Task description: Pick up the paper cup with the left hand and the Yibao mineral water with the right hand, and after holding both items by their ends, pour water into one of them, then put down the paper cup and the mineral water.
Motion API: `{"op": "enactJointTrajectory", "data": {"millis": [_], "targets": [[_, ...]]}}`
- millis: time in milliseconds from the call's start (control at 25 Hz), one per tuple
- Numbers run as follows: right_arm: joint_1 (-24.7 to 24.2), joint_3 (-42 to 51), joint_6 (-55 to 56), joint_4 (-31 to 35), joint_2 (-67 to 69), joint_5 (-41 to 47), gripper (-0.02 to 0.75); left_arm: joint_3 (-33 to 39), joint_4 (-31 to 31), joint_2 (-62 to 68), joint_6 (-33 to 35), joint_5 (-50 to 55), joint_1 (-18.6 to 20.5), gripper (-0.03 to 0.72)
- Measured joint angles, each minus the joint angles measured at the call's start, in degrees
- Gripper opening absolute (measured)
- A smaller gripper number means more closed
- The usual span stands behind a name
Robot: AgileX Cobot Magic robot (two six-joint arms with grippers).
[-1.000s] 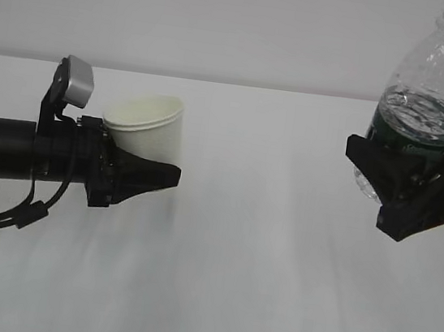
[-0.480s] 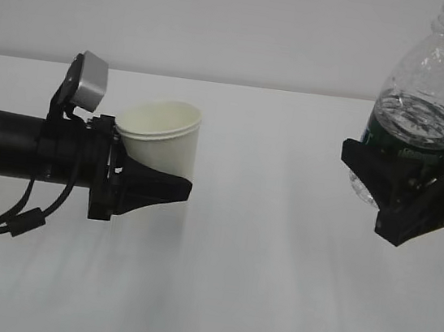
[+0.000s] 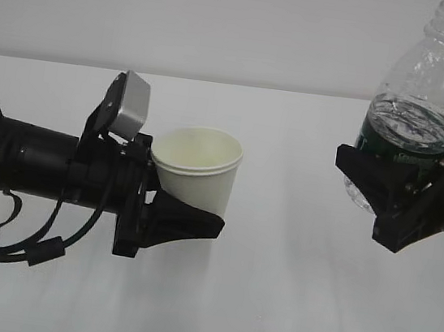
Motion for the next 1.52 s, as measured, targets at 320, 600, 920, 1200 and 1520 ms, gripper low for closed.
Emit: {"op": "enactJointTrajectory", "data": {"millis": [320,600,920,1200,1520], "targets": [[0.0,0.0,0.0,-2.3,0.0,2.5,0.435,0.0,0.1,0.0,-0.1,0.8,-3.5,0.463],[0.0,0.0,0.0,-4.2,0.0,3.7,0.435,0.0,0.3,0.0,-0.1,0.8,-6.7,0.461],[0.0,0.0,-1.9,-4.8,0.0,4.8,0.435,0.0,0.3,-0.1,-0.1,0.8,-7.3,0.459],[0.0,-3.4,-2.0,-6.8,0.0,8.6,0.435,0.0,0.2,-0.2,-0.1,0.2,-7.3,0.457],[0.0,-4.1,-2.0,-9.3,0.0,9.9,0.435,0.0,0.1,-0.2,-0.1,-0.5,-7.3,0.456]]}}
